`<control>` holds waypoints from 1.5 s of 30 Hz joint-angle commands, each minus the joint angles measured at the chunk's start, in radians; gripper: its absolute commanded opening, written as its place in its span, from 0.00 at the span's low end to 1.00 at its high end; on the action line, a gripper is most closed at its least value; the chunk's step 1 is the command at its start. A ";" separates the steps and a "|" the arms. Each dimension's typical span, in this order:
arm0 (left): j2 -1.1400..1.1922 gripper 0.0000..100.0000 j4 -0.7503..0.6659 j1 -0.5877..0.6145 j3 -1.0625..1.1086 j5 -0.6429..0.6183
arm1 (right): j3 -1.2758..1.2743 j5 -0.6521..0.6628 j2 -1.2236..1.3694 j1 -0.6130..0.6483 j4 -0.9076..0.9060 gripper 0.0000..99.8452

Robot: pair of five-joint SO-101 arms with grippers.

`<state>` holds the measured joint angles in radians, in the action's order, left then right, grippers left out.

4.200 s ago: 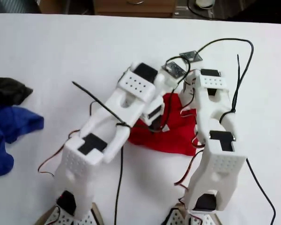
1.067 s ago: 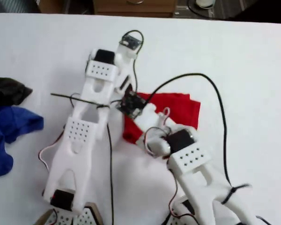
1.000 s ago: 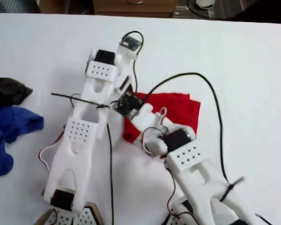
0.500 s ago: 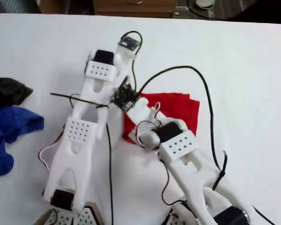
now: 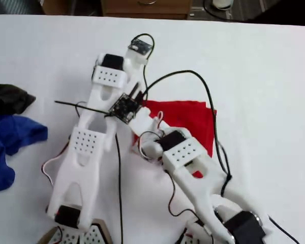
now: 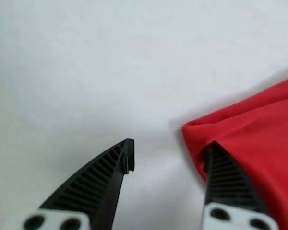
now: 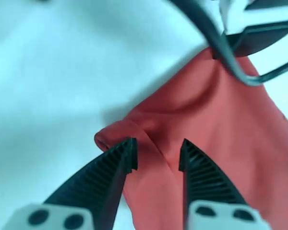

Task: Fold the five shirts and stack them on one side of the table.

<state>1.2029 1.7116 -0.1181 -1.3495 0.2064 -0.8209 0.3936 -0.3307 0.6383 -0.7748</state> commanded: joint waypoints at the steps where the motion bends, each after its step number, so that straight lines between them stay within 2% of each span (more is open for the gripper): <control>1: -0.009 0.26 0.009 0.021 -0.036 0.006 | 0.038 -0.006 0.022 0.007 0.015 0.15; 11: -0.009 0.26 0.002 0.068 -0.036 0.008 | 0.031 0.002 -0.027 0.004 -0.105 0.15; 18: -0.011 0.26 0.011 0.068 -0.045 0.008 | -0.054 0.005 -0.042 -0.002 -0.105 0.15; 23: -0.025 0.26 0.023 0.069 -0.047 0.008 | -0.012 0.003 -0.087 -0.031 -0.125 0.15; 28: -0.084 0.26 0.061 0.083 -0.047 0.008 | 0.124 0.003 -0.275 -0.166 -0.223 0.15; 33: -0.189 0.26 0.075 0.084 -0.025 0.006 | 0.181 0.005 -0.263 -0.389 -0.143 0.15; 38: -0.338 0.26 0.077 0.044 0.197 0.006 | 0.267 0.005 -0.002 -0.467 -0.056 0.15; 45: -0.632 0.26 0.071 0.014 0.644 0.020 | 0.549 0.003 0.352 -0.507 -0.097 0.15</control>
<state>0.7518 1.7668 -0.0905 -0.8523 0.2125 -0.4035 0.3936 -0.0775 0.1458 -0.8577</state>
